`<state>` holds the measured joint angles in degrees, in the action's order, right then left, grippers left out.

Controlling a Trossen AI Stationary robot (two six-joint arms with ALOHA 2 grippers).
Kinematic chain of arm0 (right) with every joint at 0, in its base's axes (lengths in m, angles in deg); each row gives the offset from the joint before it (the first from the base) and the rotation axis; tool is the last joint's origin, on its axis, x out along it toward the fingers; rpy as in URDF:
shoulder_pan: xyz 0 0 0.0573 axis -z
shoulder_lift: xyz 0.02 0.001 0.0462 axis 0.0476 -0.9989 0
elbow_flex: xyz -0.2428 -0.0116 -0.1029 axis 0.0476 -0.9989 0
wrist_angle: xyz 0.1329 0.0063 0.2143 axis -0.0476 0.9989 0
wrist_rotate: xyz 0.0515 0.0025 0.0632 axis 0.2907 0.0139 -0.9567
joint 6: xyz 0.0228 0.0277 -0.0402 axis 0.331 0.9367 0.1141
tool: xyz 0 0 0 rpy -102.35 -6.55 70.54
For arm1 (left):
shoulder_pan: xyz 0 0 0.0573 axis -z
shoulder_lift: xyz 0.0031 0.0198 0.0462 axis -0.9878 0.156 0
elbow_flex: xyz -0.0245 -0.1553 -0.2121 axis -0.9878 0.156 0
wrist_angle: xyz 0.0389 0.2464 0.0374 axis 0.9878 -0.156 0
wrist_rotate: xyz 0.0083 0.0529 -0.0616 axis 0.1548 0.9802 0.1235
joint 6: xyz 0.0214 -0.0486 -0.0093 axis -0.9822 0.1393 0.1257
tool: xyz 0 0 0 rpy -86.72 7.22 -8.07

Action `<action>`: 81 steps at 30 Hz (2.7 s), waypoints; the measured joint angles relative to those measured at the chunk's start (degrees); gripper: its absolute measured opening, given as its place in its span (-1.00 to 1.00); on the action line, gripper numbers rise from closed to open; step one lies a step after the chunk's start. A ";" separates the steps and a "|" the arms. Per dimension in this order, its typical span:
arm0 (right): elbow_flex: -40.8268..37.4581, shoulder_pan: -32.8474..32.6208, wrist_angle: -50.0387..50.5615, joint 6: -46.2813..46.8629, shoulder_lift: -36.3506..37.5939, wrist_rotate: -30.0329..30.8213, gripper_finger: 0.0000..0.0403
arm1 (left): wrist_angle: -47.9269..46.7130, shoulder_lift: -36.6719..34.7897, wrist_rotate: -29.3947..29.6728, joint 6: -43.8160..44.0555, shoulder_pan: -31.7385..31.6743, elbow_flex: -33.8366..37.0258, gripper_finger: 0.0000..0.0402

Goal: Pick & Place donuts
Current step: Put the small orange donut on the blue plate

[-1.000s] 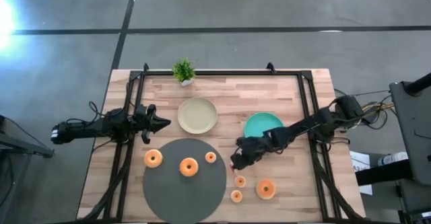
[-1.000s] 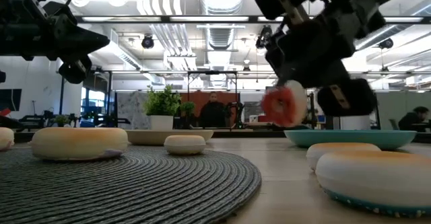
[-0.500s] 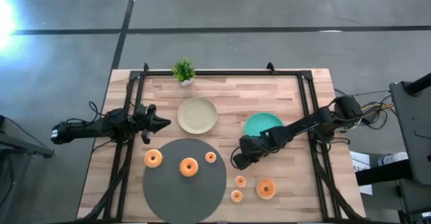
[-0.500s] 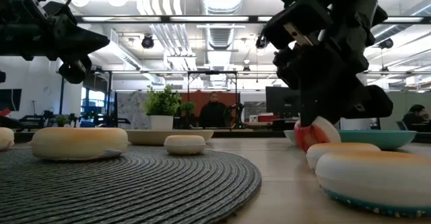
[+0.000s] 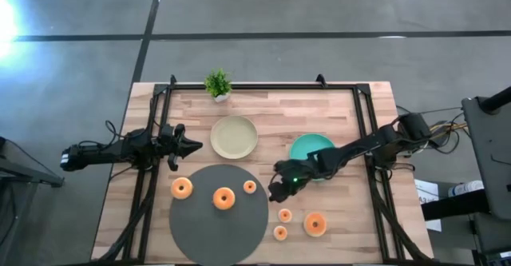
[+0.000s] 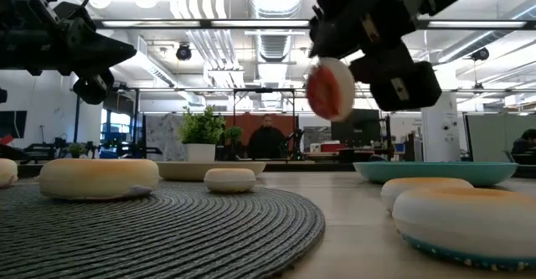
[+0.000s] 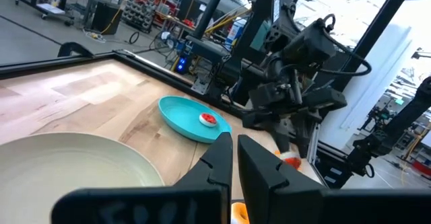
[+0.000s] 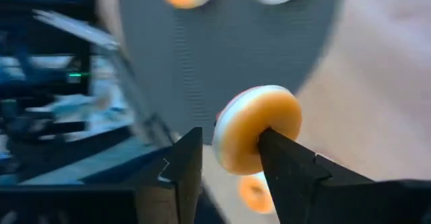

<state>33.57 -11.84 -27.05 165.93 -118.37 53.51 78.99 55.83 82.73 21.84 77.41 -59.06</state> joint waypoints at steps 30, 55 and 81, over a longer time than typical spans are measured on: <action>-1.04 4.45 -28.24 1.35 2.47 20.72 -0.36 | 16.45 0.11 17.25 31.12 -0.15 -1.72 -1.00; 10.18 12.86 -30.64 -8.11 1.66 31.18 -0.33 | 29.88 47.05 14.14 -4.38 6.18 -19.45 -0.63; 10.96 13.88 -30.64 0.55 1.99 37.46 -0.28 | 39.85 66.05 44.12 -47.08 13.07 -37.00 -0.18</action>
<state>44.53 2.04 -57.69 166.48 -116.38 90.96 118.84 121.88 126.86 -25.23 90.48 -96.07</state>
